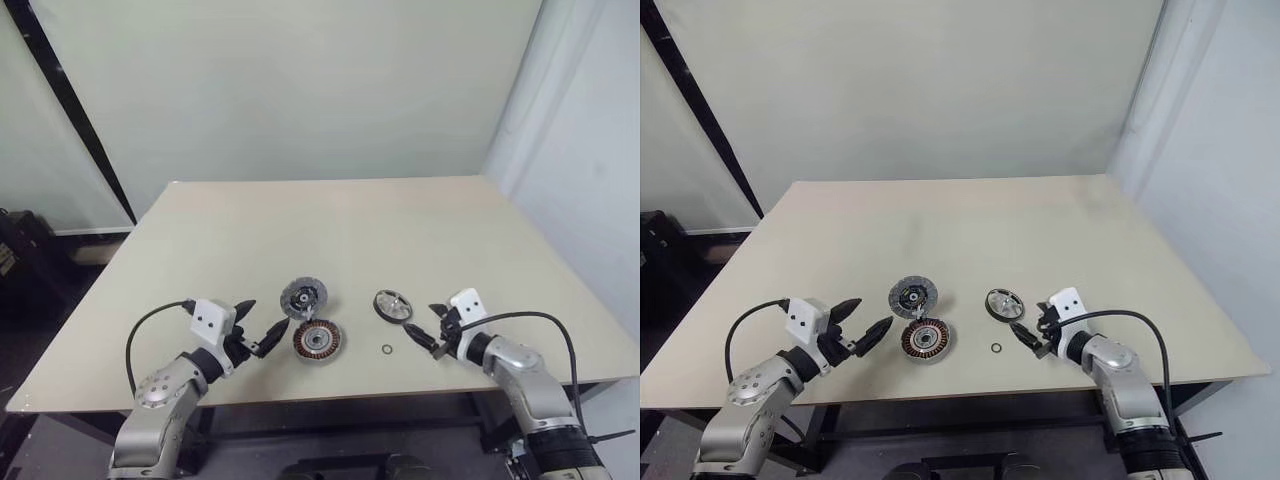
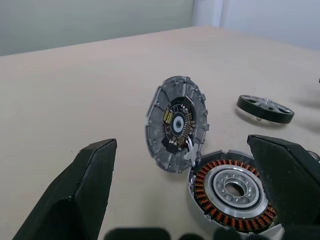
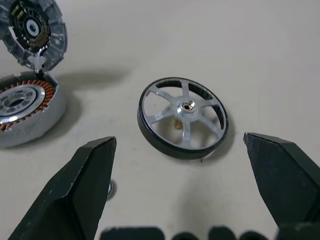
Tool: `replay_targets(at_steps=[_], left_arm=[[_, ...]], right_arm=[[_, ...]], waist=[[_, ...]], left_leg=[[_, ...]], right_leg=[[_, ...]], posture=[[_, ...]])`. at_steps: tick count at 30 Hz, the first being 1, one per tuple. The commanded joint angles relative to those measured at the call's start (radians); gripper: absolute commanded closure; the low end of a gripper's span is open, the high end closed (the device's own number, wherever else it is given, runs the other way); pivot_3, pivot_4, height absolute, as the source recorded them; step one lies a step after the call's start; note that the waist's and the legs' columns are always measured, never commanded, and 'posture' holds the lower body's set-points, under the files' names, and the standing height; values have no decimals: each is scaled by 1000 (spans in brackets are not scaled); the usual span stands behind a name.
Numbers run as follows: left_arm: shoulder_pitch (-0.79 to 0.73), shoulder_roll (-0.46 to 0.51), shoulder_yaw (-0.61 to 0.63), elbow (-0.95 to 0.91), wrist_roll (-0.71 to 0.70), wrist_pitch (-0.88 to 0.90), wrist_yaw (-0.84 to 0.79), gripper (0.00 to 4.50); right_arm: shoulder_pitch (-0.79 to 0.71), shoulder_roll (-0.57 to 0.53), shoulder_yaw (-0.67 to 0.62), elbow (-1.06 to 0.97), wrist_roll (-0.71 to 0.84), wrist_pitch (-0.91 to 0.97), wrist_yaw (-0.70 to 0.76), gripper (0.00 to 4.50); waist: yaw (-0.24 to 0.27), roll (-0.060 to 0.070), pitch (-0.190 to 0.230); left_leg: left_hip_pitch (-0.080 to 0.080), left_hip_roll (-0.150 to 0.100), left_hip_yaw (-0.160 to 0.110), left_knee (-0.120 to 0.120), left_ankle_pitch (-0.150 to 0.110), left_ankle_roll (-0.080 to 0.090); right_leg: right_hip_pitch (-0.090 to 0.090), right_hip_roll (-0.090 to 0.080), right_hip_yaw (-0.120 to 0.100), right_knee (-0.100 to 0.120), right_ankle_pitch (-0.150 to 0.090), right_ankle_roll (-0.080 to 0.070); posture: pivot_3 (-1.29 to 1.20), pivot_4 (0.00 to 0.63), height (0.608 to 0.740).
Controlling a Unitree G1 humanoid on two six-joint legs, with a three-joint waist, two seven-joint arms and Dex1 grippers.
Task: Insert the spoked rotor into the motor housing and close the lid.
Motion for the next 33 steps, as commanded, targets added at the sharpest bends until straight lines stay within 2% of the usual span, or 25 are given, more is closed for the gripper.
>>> replay_targets(at_steps=[1,11,21,33], left_arm=[[-9,8,7,-57,-2,-4,7,0],[16,7,10,-84,-11,7,12,0],[123,60,-7,-100,1,31,-35,0],[144,48,-70,-66,26,1,-56,0]], right_arm=[[-36,-2,-6,-11,9,-21,-9,46],[-50,8,-11,-43,30,25,-26,46],[14,-1,131,-98,-27,45,-5,46],[26,19,185,-18,-66,20,-29,46]], waist=[[0,0,0],[0,0,0],[0,0,0],[0,0,1]], left_leg=[[0,0,0,0,0,0],[0,0,0,0,0,0],[0,2,0,-1,0,0],[0,4,1,0,-2,-3]], right_leg=[[0,0,0,0,0,0],[0,0,0,0,0,0],[-2,-1,0,0,0,0],[-2,-6,-2,-1,0,0]], posture=[[0,0,740],[0,0,740],[0,0,740],[0,0,740]])
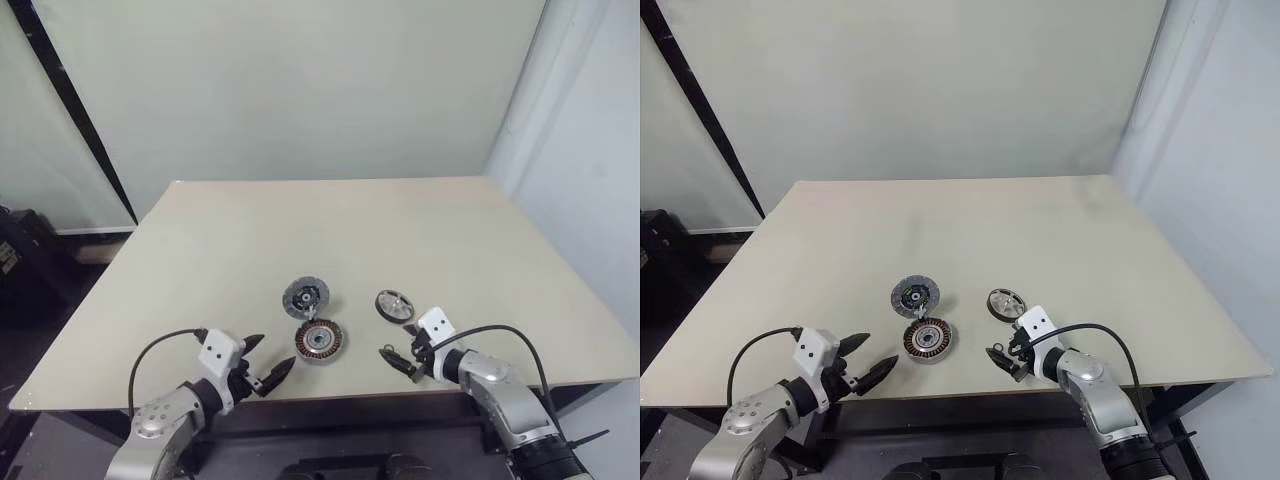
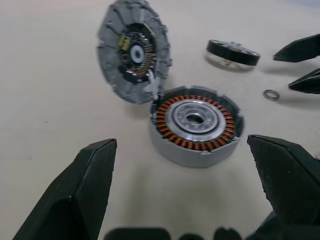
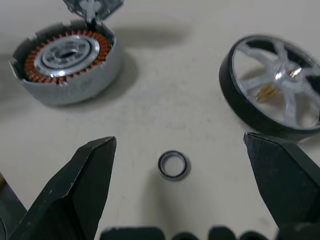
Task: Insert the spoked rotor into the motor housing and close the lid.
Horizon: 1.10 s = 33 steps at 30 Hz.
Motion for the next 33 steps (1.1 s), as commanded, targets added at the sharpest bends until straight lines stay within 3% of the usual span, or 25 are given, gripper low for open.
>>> replay_targets(at_steps=[1,16,19,27,33], left_arm=[[-9,-2,-2,-4,8,-29,-9,0],[-20,3,-13,23,26,-49,-35,0],[-21,1,-19,28,29,-52,-37,0],[-23,-3,-25,41,33,-63,-39,0],[-21,-3,-23,55,33,-71,-41,0]], right_arm=[[-17,6,11,11,-18,-24,-9,46],[-22,33,32,59,-46,-32,-34,46],[-18,35,34,56,-47,-29,-36,884],[-16,29,26,42,-45,-16,-44,3708],[-23,38,10,23,-28,-11,-51,3704]], waist=[[0,0,0],[0,0,0],[0,0,0],[0,0,0],[0,0,0]], left_leg=[[0,0,0,0,0,1],[-1,0,0,0,1,2],[-1,0,0,0,1,2],[-1,0,0,0,1,2],[-1,0,0,0,1,2]], right_leg=[[0,0,0,0,0,0],[-1,0,0,0,0,0],[-1,0,0,0,0,0],[-1,0,0,0,0,0],[-1,0,0,0,0,0]], posture=[[0,0,740],[0,0,740],[0,0,740],[0,0,740],[0,0,740]])
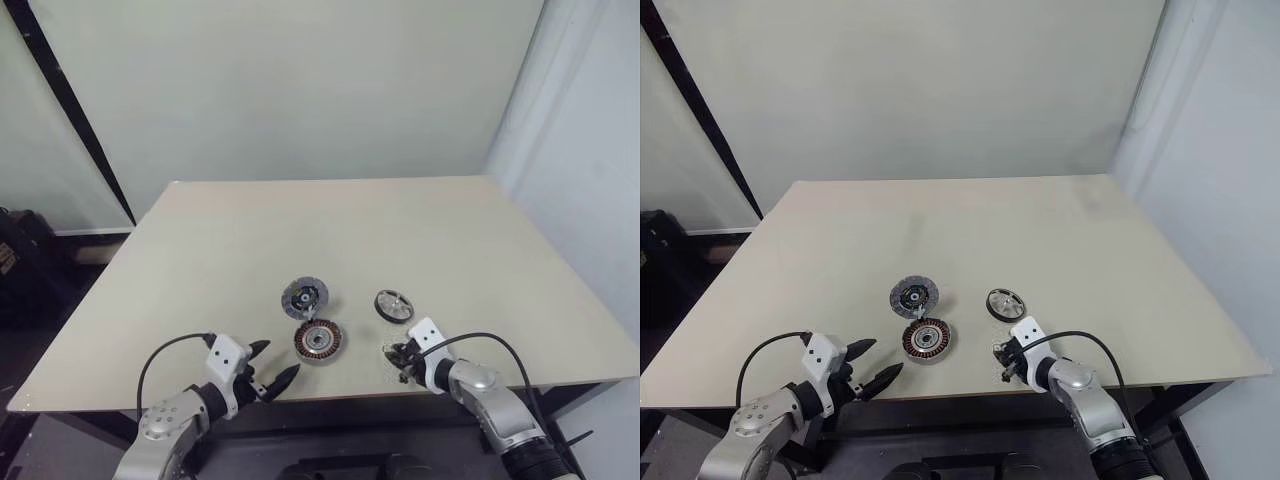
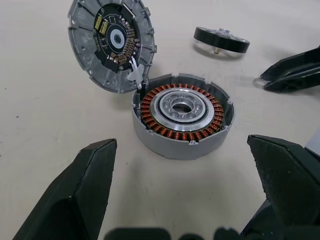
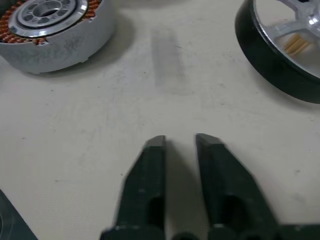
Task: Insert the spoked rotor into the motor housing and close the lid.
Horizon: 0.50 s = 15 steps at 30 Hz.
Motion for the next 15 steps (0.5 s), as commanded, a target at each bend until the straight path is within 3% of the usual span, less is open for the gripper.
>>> replay_targets(at_steps=[1,15], left_arm=[[-12,2,6,-5,2,-26,-8,0],[-13,0,14,1,0,-38,1,0]], right_arm=[[-27,9,-28,-70,25,8,-4,3704],[-62,12,10,-143,4,40,-5,3704]], waist=[[0,0,0],[0,0,0]], left_leg=[[0,0,0,0,0,0],[-2,-1,0,0,0,0]], right_leg=[[0,0,0,0,0,0],[-2,-1,-1,0,0,0]], posture=[[0,0,740],[0,0,740]])
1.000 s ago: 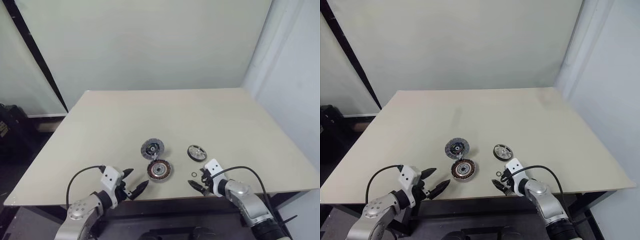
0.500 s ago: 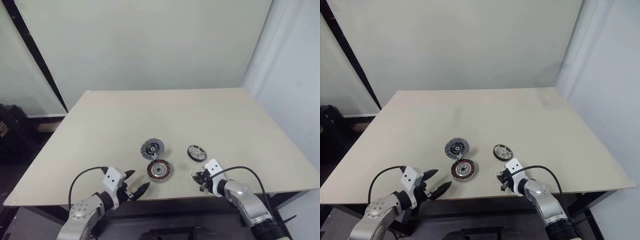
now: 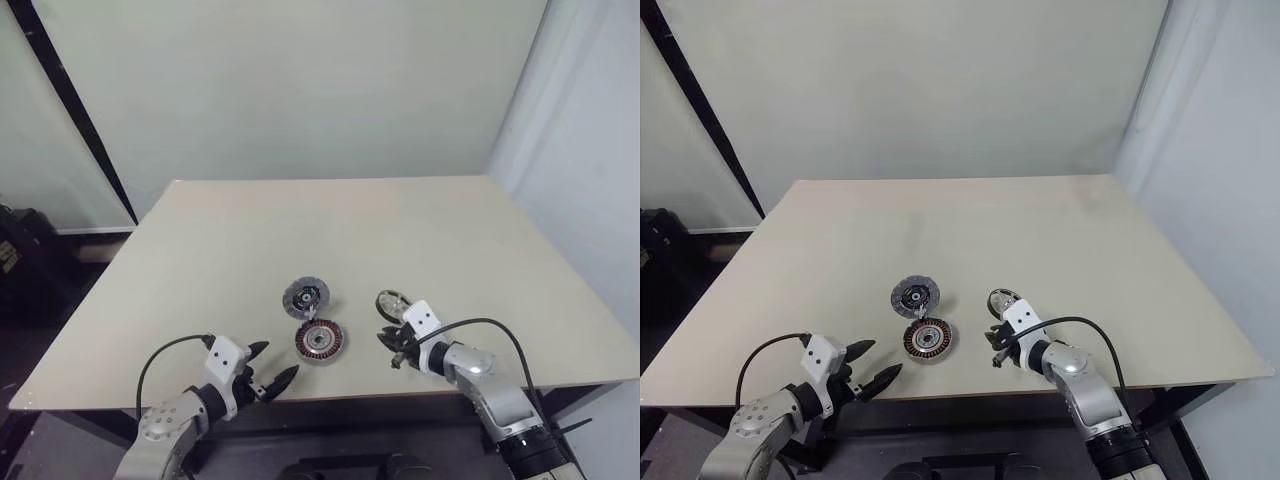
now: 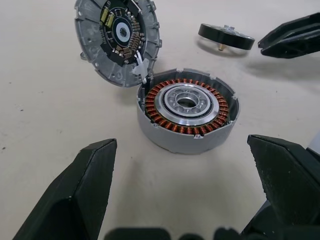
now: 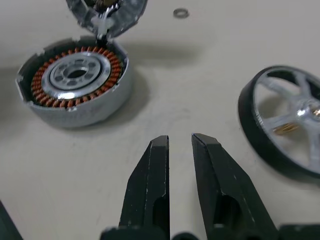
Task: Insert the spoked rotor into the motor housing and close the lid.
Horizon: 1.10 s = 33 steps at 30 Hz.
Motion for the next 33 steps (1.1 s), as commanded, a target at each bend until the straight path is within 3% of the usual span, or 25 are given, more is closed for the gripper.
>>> replay_targets(at_steps=[1,6,12,13,33], left_arm=[[-13,0,15,-14,0,-22,1,0],[-17,-1,23,-8,0,-32,8,0],[-25,-2,29,-4,-4,-34,11,0],[-28,-2,28,-3,-4,-34,11,0],[-80,-12,39,32,9,-51,32,0]], right_arm=[[-17,5,-5,-36,-2,-14,-9,3704],[-17,4,-9,-29,-2,-23,-17,2265],[-7,1,-16,-22,2,-26,-24,140],[-7,0,-16,-18,2,-29,-23,21],[-11,17,-12,-18,-3,-42,-62,21]], waist=[[0,0,0],[0,0,0],[0,0,0],[0,0,0],[0,0,-1]], left_leg=[[0,0,0,0,0,0],[-3,0,0,1,0,0],[-8,-3,0,2,1,1],[-8,-3,0,2,1,1],[-8,-3,0,3,1,1]], right_leg=[[0,0,0,0,0,0],[-3,1,0,1,0,0],[-6,3,0,1,0,0],[-6,3,0,1,0,0],[-5,6,1,2,0,0]], posture=[[0,0,740],[0,0,740],[0,0,740],[0,0,740],[0,0,740]])
